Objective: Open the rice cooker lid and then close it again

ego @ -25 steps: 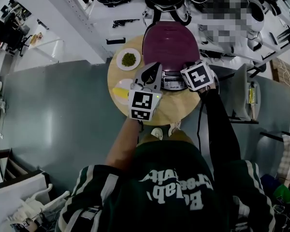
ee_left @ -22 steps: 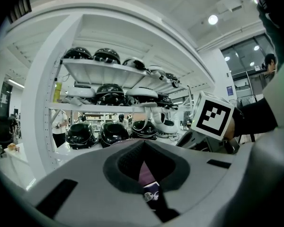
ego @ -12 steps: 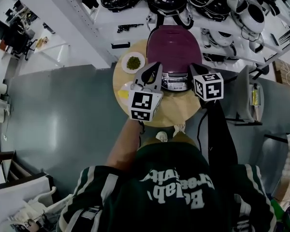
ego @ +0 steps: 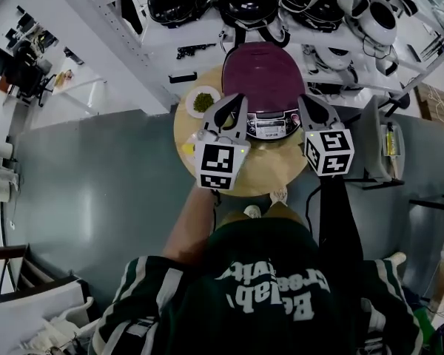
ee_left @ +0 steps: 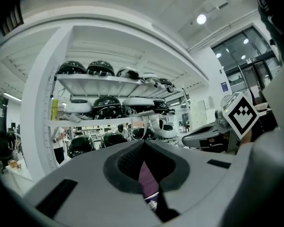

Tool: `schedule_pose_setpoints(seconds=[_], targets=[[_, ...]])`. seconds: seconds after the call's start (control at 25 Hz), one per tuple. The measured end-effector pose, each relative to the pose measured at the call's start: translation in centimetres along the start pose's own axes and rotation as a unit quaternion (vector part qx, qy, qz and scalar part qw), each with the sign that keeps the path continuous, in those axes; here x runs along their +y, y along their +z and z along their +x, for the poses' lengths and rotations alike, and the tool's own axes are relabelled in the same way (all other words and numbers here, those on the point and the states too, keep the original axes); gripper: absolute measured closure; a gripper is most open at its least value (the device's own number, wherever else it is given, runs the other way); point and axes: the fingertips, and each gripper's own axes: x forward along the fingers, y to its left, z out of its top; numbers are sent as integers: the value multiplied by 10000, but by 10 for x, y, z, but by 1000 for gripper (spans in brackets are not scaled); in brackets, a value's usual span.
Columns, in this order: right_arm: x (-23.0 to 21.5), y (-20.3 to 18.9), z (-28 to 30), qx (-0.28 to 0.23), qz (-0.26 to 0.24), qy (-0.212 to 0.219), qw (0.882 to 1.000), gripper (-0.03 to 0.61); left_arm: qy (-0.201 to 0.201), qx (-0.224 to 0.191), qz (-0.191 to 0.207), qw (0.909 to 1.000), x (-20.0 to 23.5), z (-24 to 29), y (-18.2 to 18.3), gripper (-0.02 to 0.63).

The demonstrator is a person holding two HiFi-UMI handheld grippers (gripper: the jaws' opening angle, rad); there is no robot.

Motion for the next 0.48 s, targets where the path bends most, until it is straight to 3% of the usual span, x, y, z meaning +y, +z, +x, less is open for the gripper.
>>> schedule_pose_setpoints(seconds=[0.32,0.48], targets=[[8,20,-44,-934,15,-43,9956,574,6,-135,59,9999,2,-14,12,614],[13,22,-55,-1121,-125,-242,9933,574,77,-214,127,9997,6,-19,15,614]])
